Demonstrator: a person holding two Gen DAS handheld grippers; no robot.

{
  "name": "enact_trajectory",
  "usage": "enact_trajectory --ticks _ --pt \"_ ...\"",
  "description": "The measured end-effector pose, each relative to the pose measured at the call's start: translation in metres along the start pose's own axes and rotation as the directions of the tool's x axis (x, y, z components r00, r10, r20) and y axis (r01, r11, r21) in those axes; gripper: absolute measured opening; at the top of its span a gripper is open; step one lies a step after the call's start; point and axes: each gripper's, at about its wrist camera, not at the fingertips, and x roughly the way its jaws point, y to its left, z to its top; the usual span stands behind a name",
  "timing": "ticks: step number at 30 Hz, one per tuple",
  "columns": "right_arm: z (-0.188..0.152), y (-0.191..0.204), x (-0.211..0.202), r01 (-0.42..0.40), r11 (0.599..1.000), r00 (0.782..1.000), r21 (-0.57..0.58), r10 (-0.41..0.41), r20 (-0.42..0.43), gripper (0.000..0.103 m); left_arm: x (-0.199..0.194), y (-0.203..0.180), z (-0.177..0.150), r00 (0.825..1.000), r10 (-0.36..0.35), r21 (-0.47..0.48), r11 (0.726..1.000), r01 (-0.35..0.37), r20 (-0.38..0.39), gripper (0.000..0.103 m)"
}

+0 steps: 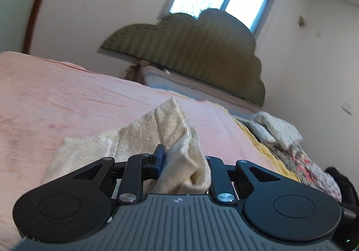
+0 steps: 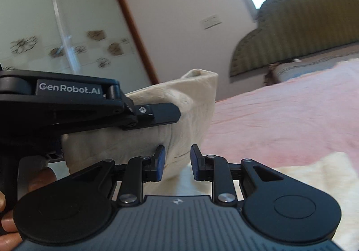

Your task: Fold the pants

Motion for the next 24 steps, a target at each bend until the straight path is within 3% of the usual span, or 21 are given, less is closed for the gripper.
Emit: enact_trajectory --ticks 6,12,22,24 --pt "-0.008 -0.055 -0.025 0.079 0.987 0.997 0.137 -0.080 0.002 0.024 0.044 -0.041 -0.035 0.996 -0.055 0.081 0.995 0.061 -0.067 0.021" --pt "-0.016 -0.091 -0.037 0.156 0.968 0.987 0.197 -0.158 -0.004 0.024 0.075 -0.063 -0.063 0.991 -0.069 0.112 0.990 0.082 -0.114 0.021" --pt "-0.023 -0.129 -0.031 0.195 0.934 0.980 0.300 -0.194 -0.033 0.024 0.104 -0.076 -0.081 0.985 -0.070 0.133 0.987 0.092 -0.158 0.022" --pt "-0.027 -0.132 -0.036 0.213 0.927 0.977 0.307 -0.211 -0.042 0.024 0.111 -0.076 -0.084 0.980 -0.077 0.138 0.985 0.103 -0.181 0.031"
